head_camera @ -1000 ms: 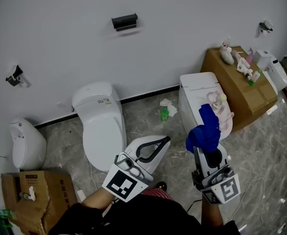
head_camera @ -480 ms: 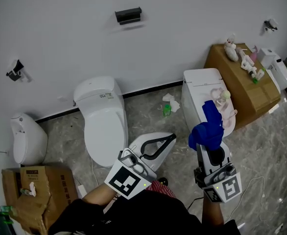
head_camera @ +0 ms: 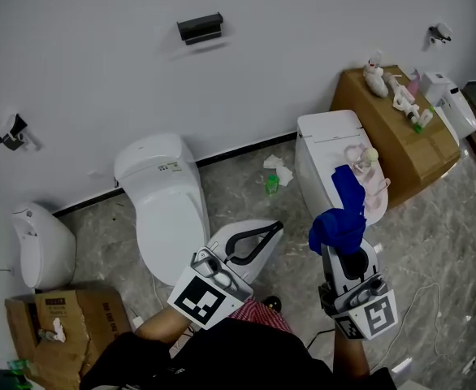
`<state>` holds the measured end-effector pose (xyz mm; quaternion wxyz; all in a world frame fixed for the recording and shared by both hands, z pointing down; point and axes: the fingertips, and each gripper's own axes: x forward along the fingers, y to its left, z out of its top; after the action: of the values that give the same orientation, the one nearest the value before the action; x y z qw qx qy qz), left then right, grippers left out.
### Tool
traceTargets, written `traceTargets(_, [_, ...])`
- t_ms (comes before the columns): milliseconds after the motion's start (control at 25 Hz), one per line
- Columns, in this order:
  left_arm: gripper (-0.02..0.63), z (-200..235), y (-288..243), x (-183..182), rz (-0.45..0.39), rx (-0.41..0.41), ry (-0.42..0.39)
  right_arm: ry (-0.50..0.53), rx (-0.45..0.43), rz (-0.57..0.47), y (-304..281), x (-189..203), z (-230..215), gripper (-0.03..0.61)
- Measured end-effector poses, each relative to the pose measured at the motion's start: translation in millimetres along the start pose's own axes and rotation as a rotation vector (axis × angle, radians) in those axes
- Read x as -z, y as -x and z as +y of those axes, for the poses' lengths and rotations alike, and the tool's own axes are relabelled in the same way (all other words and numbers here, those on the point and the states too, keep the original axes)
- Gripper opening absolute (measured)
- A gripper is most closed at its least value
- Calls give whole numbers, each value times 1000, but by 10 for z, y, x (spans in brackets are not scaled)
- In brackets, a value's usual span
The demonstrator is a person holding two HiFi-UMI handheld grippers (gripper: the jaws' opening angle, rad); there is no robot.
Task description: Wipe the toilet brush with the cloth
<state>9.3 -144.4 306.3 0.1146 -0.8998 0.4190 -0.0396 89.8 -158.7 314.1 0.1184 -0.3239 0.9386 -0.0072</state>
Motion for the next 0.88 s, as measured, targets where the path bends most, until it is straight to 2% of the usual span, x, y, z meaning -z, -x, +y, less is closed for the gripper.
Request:
traceTargets(400, [-5,183,-172,235,15,72,-31,-6,26,43,-252,236,-111,81])
traceTargets(480, [-5,250,-208,311,19,64,-6,-11,35,56,-289,308,-145,81])
traceTargets(680, [-5,390,-272,515,18,12,138,-10,51,93,-343,497,-213,81])
traceTargets(880, [-5,511,-376,663,0,-19,164,-19,54,103,-355,682,-299,80])
